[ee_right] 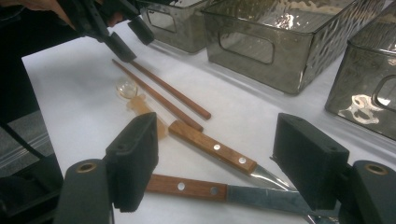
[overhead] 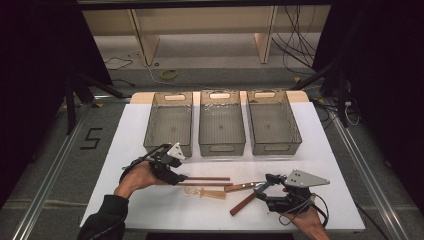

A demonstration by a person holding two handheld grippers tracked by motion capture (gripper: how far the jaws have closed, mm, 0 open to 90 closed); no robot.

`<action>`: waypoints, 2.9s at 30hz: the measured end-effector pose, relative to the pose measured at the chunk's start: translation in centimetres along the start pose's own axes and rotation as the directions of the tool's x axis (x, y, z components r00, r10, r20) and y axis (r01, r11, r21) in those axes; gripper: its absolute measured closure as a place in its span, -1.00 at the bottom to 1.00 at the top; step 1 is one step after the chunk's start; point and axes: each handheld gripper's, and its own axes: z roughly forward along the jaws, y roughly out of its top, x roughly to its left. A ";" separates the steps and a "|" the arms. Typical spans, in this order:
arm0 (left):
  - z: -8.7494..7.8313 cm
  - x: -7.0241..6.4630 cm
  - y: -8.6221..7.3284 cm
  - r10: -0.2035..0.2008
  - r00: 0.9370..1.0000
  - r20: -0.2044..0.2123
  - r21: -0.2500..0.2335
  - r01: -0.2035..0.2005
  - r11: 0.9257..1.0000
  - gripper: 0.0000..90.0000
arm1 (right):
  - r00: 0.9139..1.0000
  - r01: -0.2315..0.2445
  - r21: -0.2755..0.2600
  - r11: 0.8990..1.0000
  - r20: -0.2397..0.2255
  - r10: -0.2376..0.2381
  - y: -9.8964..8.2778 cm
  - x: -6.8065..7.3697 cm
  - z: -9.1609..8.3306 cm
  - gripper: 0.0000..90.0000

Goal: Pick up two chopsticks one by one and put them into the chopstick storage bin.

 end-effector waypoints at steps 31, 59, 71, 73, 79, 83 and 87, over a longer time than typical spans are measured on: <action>2.7 0.6 1.4 0.077 0.991 0.105 0.167 -0.094 0.982 0.56 | 1.000 0.003 0.025 1.000 -0.010 -0.003 -0.1 0.0 0.3 -0.28; 2.7 -0.1 1.9 0.154 0.981 0.118 0.193 -0.175 0.966 0.86 | 1.000 0.002 0.018 1.000 0.001 -0.002 0.0 0.0 0.2 -0.25; 1.4 -0.3 2.3 0.153 0.987 0.048 0.158 -0.159 0.974 0.87 | 1.000 0.000 0.013 1.000 0.009 0.000 0.0 -0.1 0.1 -0.25; 1.2 -0.3 2.4 0.140 0.989 0.045 0.149 -0.145 0.978 0.87 | 1.000 0.000 0.014 1.000 0.008 0.000 0.0 -0.1 0.1 -0.25; 0.5 -0.7 2.6 0.141 0.989 0.044 0.122 -0.145 0.982 0.87 | 1.000 -0.001 0.014 1.000 0.010 0.001 0.0 -0.1 0.1 -0.25; -0.4 -1.2 3.1 0.151 0.988 0.037 0.098 -0.153 0.983 0.87 | 1.000 -0.001 0.013 1.000 0.010 0.000 0.0 -0.1 0.1 -0.25; -1.8 -1.5 3.7 0.136 0.991 0.017 0.048 -0.136 0.989 0.87 | 1.000 -0.003 0.012 1.000 0.012 0.003 0.0 -0.1 0.1 -0.25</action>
